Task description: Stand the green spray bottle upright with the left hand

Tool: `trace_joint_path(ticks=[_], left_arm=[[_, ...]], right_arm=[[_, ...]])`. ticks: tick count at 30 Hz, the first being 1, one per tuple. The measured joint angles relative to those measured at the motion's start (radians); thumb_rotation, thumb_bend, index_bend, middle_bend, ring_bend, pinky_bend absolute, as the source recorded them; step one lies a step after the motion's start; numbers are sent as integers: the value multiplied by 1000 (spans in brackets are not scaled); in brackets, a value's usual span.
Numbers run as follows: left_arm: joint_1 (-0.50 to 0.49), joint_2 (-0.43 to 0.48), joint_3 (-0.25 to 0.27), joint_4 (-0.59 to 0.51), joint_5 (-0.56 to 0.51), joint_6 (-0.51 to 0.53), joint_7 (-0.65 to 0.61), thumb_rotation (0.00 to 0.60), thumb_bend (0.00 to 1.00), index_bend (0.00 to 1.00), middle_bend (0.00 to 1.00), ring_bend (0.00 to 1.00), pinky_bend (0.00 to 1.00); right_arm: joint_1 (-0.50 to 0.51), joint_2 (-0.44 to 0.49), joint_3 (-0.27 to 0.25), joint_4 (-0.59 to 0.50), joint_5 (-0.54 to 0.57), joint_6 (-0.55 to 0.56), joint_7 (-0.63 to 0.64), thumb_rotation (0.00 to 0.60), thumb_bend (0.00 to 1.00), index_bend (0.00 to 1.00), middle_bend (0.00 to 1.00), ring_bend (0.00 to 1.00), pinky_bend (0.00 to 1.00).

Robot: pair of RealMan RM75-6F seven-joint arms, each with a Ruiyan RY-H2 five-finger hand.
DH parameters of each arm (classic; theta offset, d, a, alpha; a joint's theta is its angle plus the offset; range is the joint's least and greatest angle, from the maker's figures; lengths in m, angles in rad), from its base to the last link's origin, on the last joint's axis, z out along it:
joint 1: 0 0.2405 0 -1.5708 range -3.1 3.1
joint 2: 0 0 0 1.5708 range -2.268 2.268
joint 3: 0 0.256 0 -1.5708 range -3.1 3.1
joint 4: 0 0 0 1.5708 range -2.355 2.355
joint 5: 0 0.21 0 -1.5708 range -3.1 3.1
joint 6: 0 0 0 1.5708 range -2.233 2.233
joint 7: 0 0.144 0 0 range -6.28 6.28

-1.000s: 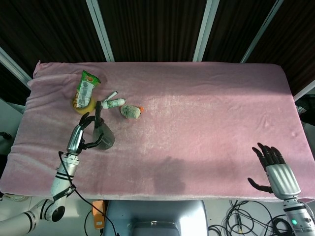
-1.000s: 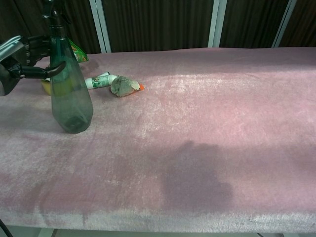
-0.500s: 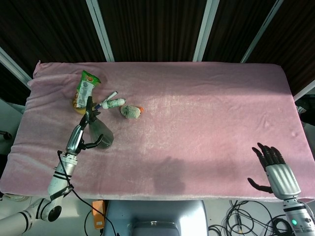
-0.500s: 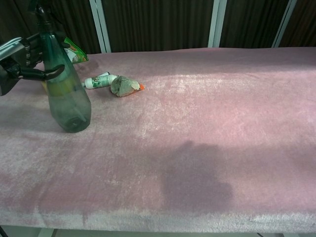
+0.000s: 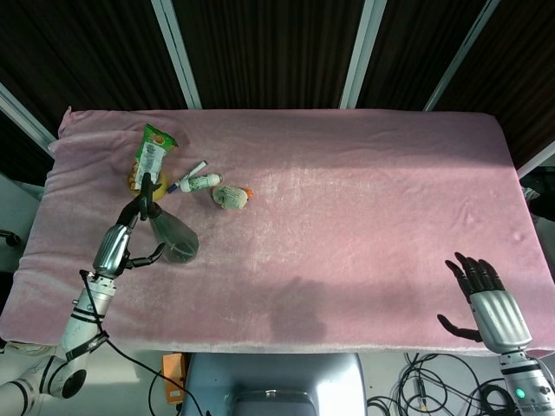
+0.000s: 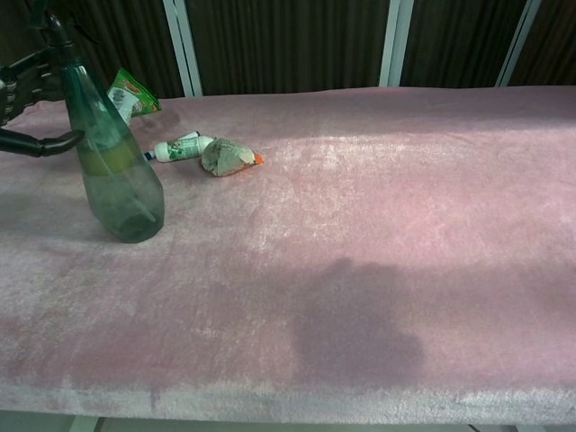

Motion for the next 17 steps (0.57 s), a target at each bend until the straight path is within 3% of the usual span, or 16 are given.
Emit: trace_joint_path(ticks=[6, 11, 17], left_arm=[[90, 102, 70, 11, -9, 30, 257, 600, 332, 0, 0, 0, 0], [208, 177, 132, -89, -11, 144, 520, 600, 333, 0, 0, 0, 0], [295, 241, 192, -214, 91, 281, 635, 600, 333, 0, 0, 0, 0]], right_arm=[[-5, -3, 1, 2, 1, 7, -12, 600, 368, 0, 0, 0, 0], [-8, -12, 8, -1, 5, 18, -31, 600, 367, 0, 0, 0, 0], [-16, -23, 2, 2, 0, 26, -59, 600, 368, 0, 0, 0, 0]])
